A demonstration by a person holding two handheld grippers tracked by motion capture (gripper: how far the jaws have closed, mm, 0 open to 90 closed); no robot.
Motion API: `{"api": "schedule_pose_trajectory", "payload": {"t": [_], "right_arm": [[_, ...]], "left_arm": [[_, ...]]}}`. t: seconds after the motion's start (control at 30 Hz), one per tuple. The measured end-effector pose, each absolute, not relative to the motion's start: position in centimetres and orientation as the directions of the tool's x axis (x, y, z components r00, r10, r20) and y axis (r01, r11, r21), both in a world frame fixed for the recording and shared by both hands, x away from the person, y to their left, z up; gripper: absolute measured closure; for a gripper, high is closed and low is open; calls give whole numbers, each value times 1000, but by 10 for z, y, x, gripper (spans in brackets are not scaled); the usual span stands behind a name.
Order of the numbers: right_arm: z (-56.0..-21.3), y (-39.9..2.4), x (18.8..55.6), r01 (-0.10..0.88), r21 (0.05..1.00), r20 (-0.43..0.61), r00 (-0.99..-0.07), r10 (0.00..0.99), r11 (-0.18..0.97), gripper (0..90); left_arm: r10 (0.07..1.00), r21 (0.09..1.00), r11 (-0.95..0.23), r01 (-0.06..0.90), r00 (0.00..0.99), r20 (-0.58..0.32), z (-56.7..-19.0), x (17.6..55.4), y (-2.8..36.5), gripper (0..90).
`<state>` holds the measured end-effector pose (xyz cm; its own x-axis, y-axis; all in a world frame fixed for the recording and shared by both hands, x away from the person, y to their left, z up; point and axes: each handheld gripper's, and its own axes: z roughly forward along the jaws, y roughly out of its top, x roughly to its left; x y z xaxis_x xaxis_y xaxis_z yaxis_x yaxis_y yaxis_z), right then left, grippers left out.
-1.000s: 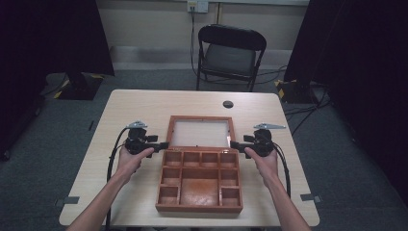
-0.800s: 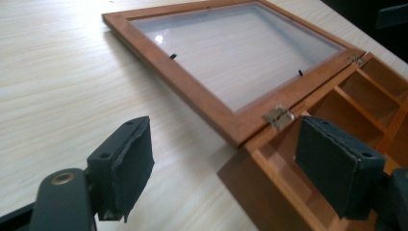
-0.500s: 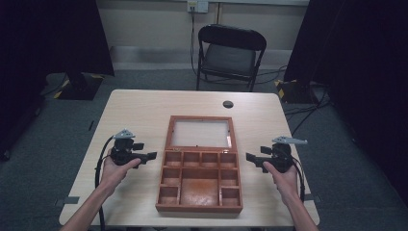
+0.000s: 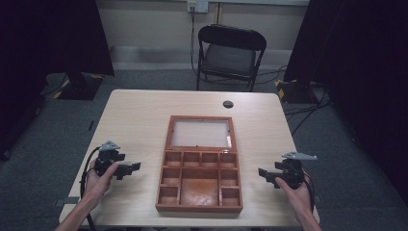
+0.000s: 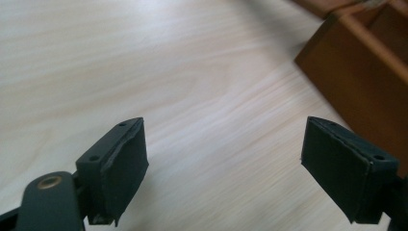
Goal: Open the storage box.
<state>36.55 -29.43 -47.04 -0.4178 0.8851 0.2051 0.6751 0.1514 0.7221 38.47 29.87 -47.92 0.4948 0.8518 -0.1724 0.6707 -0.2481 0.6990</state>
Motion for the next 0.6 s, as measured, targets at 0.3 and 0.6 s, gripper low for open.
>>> {"api": "schedule_pose_trajectory", "payload": {"t": [0.3, 0.6], "right_arm": [[-489, -298, 366, 707, 672, 100, -382, 919, 221, 144], [-500, -289, 360, 642, 731, -10, -326, 945, 229, 105]], "left_arm": [[887, 674, -334, 659, 463, -13, -493, 387, 293, 151], [895, 726, -301, 619, 447, -10, -503, 388, 291, 33]]}}
